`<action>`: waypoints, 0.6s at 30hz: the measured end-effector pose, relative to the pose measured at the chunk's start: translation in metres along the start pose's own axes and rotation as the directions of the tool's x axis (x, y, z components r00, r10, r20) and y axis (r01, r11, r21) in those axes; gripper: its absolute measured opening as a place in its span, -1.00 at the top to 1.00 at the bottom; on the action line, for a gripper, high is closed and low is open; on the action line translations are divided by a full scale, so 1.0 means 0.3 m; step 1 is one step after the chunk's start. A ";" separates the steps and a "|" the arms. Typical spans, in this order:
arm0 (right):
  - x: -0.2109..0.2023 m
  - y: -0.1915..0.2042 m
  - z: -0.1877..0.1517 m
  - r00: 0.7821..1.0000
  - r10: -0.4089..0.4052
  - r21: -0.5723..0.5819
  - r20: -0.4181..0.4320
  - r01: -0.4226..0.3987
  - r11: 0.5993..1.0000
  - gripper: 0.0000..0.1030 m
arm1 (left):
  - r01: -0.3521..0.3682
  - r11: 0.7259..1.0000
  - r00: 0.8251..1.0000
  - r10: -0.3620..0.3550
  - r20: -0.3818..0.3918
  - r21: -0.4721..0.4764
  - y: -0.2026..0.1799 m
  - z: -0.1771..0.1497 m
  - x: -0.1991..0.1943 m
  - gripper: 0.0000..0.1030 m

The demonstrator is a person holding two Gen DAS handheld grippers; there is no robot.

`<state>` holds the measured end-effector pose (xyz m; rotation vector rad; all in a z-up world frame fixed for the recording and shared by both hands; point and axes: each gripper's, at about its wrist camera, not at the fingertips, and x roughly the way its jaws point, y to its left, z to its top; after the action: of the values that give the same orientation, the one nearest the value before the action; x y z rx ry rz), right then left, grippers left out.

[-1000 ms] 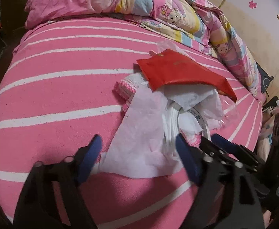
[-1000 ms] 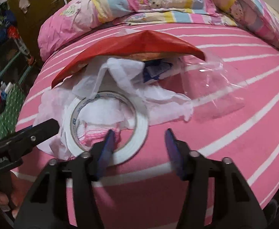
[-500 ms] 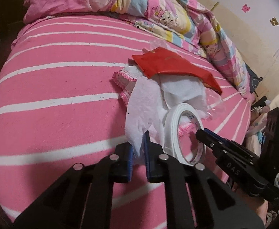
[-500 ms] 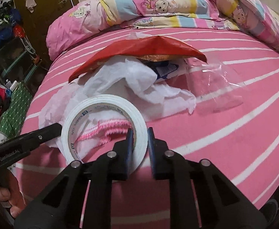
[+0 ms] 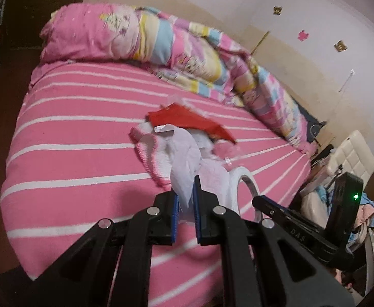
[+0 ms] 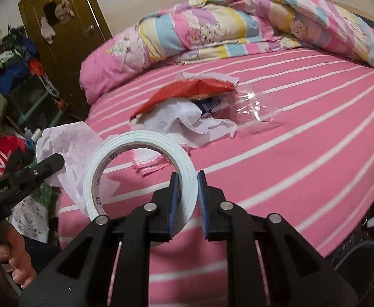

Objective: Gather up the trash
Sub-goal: 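Lift the tape roll and tissue and carry them over the trash bin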

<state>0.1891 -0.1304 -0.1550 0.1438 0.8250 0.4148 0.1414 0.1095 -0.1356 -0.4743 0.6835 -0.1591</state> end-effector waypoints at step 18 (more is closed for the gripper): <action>-0.512 -0.149 -0.074 0.987 -0.006 0.088 0.158 -0.008 0.996 0.69 | 0.163 0.983 0.986 -0.164 0.011 0.079 -0.371 -0.090 -0.208 0.81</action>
<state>0.0935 -0.2352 -0.0778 0.2556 0.6873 0.3631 0.0776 0.0198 -0.0660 -0.4567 0.6188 -0.3350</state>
